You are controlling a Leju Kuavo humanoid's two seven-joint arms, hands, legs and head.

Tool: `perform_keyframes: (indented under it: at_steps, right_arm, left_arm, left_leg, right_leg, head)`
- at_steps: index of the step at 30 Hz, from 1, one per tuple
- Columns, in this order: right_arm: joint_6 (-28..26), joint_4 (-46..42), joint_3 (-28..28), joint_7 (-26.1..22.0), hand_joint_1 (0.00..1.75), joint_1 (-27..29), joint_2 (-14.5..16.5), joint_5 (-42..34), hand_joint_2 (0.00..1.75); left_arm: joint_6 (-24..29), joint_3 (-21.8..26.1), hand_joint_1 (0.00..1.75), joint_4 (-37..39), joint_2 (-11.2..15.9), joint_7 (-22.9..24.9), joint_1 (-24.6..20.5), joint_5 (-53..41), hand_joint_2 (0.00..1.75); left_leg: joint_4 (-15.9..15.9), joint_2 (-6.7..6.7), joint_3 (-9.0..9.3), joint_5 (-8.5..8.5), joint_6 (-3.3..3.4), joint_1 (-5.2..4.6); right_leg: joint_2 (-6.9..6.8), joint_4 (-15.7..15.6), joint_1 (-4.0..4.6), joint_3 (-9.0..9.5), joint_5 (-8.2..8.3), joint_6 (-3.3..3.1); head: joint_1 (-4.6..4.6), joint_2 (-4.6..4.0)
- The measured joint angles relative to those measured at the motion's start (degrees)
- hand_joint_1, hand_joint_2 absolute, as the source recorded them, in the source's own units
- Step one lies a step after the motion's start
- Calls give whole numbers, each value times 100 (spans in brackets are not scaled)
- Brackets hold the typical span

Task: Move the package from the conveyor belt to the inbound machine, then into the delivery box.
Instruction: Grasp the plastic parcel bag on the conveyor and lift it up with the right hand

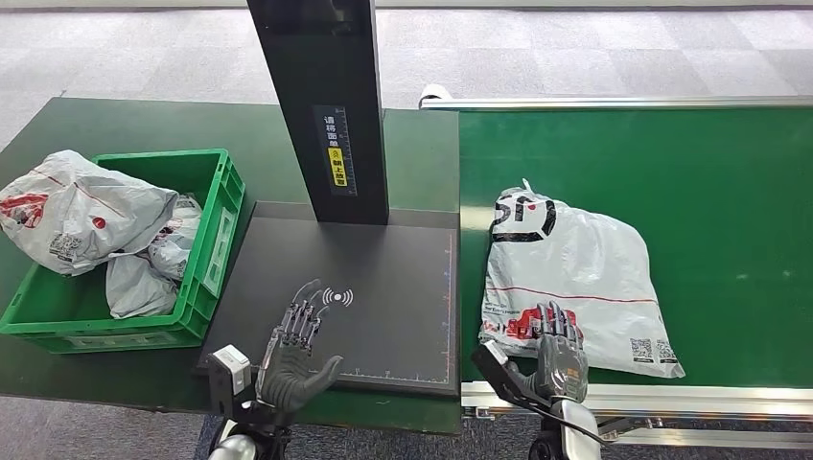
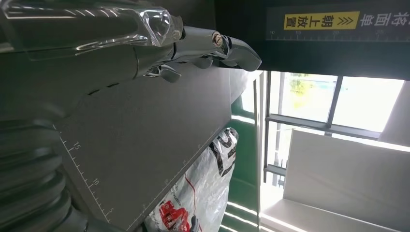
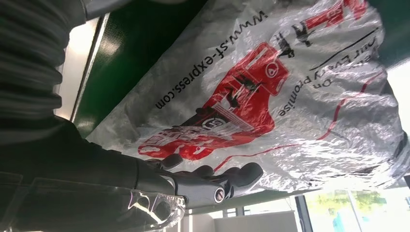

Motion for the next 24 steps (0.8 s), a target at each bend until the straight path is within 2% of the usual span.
perform_keyframes:
  at_steps: [1, 2, 6, 21, 24]
  right_arm:
    - [-20, 15, -3, 81, 171, -2, -1, 18, 175]
    - [-32, 31, -8, 171, 174, -5, -2, 40, 175]
    - [-45, 89, -43, 336, 175, -18, -6, 90, 175]
    - [9, 114, -65, 176, 175, -89, 8, -162, 175]
    - [185, 103, -67, -98, 175, -95, 22, -533, 175]
  left_arm:
    - [0, -1, 0, 11, 0, 2, -9, 2, 175]
    - [-1, -1, 0, 19, 0, 2, -18, 3, 175]
    - [0, 1, 0, 25, 1, 3, -40, 7, 175]
    - [86, 41, 0, 19, 46, -2, 21, 62, 175]
    - [95, 46, 0, 17, 48, -9, 33, 68, 175]
  left_leg:
    - [0, 0, 0, 0, 0, 0]
    - [0, 0, 0, 0, 0, 0]
    - [0, 0, -1, 0, 0, 0]
    - [0, -1, -2, 0, 0, 0]
    - [0, -1, -2, 0, 0, 0]
  right_leg:
    - [0, 0, 0, 0, 0, 0]
    - [0, 0, 0, 0, 0, 0]
    - [0, 0, 0, 1, 0, 0]
    - [0, 0, 0, 1, 0, 0]
    - [0, 0, 0, 1, 0, 0]
  head:
    - [0, 0]
    - [0, 0]
    - [0, 0]
    - [0, 0]
    - [1, 0]
